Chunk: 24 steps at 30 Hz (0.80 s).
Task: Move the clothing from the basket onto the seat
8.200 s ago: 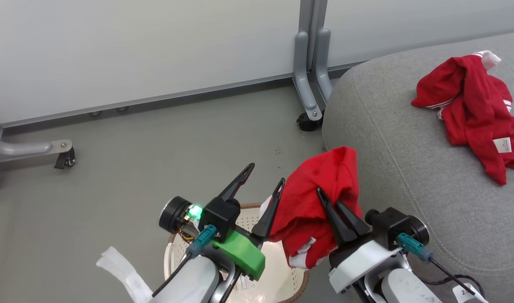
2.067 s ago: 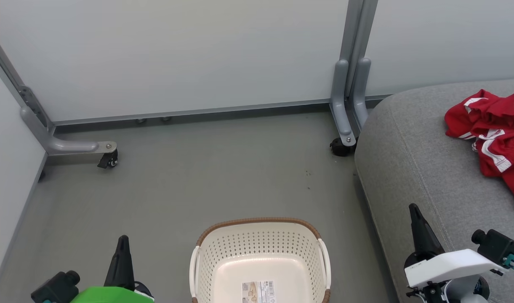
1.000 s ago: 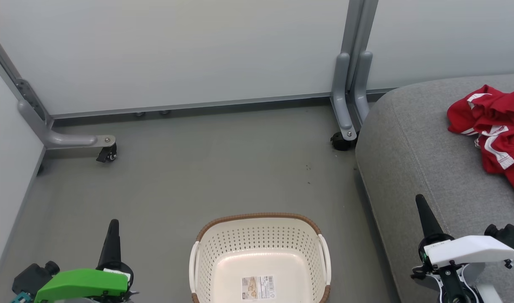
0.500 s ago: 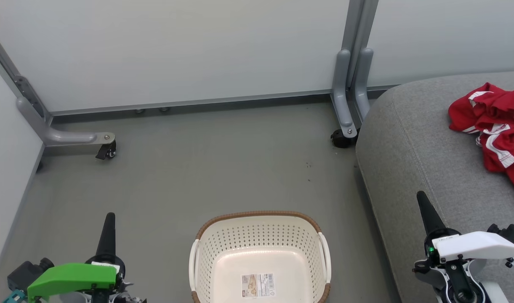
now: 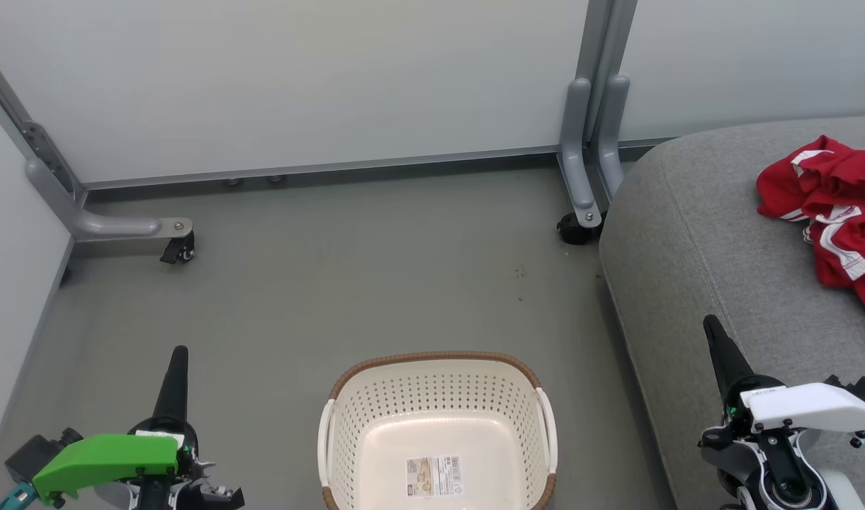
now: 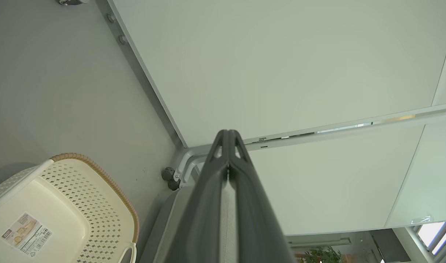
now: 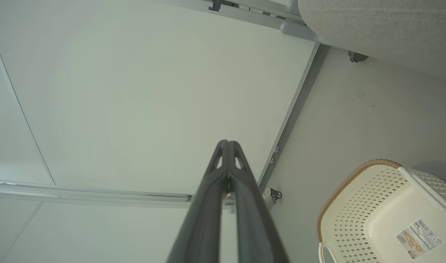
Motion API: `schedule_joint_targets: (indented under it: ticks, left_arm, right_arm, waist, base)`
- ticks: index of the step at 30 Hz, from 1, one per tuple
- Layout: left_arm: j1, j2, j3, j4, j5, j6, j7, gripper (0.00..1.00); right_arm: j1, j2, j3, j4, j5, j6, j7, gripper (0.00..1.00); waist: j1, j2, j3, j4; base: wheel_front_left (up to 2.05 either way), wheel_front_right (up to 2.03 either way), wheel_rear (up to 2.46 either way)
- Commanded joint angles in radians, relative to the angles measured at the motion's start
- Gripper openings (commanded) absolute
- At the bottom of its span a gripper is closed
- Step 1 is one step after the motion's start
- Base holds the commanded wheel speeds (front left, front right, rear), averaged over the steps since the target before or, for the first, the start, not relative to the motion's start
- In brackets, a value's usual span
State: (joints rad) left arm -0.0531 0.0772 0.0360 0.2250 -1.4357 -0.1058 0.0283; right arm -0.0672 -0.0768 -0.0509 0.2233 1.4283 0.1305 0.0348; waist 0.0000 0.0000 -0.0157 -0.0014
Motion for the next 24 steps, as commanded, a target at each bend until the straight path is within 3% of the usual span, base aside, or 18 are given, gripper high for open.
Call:
schedule_joint_targets:
  ticks: [1, 24]
  left_arm:
    - [-0.023, 0.005, 0.009, -0.002, -0.025, -0.006, 0.006, 0.0]
    - [-0.056, -0.001, 0.042, 0.018, -0.186, -0.027, 0.053, 0.0]
  right_arm:
    - [-0.019, -0.001, -0.005, 0.001, 0.024, 0.001, 0.008, 0.0]
    - [-0.042, 0.006, -0.034, 0.019, 0.187, 0.0, 0.053, 0.0]
  waist:
    - [0.0, 0.0, 0.001, 0.0]
    - [0.0, 0.0, 0.016, 0.001]
  base:
    - [0.0, 0.0, 0.0]
    - [0.0, 0.0, 0.0]
